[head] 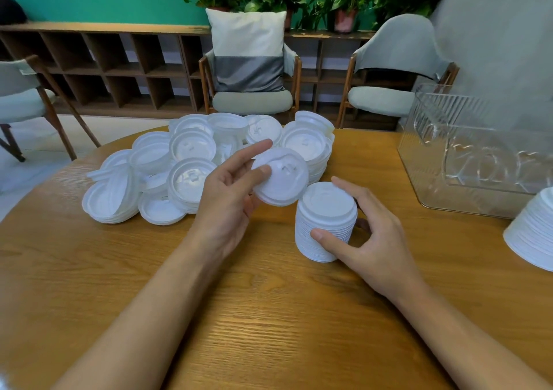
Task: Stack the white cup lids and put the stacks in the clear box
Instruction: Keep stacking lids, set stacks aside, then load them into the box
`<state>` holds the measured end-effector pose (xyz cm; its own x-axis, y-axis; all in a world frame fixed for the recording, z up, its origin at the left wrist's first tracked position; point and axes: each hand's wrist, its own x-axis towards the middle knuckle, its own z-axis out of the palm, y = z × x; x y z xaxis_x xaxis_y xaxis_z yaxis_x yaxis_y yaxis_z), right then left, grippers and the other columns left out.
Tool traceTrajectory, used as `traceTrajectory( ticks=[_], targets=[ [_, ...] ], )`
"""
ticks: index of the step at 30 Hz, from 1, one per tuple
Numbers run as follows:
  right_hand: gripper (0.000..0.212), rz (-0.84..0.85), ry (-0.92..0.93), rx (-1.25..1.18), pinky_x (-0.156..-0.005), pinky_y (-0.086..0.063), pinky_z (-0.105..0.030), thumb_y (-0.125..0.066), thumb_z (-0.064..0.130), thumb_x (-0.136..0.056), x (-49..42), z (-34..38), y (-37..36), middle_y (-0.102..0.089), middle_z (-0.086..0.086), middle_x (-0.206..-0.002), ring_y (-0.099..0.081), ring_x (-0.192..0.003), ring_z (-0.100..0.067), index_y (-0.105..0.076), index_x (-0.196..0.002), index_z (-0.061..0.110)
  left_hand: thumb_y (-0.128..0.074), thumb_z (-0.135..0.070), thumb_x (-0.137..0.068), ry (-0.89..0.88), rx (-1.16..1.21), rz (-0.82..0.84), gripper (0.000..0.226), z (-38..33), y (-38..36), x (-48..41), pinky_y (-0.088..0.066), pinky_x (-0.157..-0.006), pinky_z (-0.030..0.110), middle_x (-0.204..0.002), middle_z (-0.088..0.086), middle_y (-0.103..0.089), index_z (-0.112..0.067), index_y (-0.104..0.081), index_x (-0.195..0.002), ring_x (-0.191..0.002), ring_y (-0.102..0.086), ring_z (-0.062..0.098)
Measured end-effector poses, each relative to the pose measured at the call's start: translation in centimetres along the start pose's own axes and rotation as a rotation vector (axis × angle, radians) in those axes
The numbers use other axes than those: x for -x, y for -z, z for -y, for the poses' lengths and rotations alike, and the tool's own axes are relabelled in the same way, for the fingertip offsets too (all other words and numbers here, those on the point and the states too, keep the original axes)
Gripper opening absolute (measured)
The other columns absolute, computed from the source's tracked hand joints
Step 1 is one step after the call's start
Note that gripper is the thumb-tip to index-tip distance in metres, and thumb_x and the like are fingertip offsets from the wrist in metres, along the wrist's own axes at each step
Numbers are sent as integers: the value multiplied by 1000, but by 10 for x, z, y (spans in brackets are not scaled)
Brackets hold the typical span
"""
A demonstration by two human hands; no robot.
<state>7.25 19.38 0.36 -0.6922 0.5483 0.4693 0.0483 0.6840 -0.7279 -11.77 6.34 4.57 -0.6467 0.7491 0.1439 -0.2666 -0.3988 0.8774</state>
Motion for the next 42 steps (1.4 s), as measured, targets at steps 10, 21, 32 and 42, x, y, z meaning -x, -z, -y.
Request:
traceTrajectory(
  ticks=[10,21,32,42],
  targets=[
    [91,23,28,-34,-107,-44,-21,-81,48,-82,0,3,-1,-45,37,-147,-44,-139,6,-31,-158,47,-76,-28,-95,-117,-552,-13,18,19,-12,9,-51,-74,20,-75,-3,-66,-25,-76,-113,-75,-62,11],
    [79,6,65,-1,-104,-42,-13,-81,44,-83,0,2,-2,-56,19,-141,-52,-134,-1,-48,-153,30,-67,-62,-84,-107,-833,225,53,21,-9,12,-46,-92,13,-125,-19,-64,-40,-66,-132,-120,-58,-3],
    [90,15,31,-58,-107,-47,-21,-83,49,-83,1,1,-3,-50,25,-148,-48,-140,0,-34,-158,41,-93,-34,-76,-168,-727,190,53,22,-20,16,-55,-97,29,-121,-13,-72,-32,-71,-125,-121,-65,8],
    [81,-6,80,-16,-105,-40,-11,-80,45,-81,0,-1,-4,-58,18,-141,-53,-135,0,-49,-153,24,-94,-44,-71,-268,-850,136,58,31,-25,17,-48,-86,12,-116,-14,-65,-35,-70,-123,-112,-63,3]
  ],
)
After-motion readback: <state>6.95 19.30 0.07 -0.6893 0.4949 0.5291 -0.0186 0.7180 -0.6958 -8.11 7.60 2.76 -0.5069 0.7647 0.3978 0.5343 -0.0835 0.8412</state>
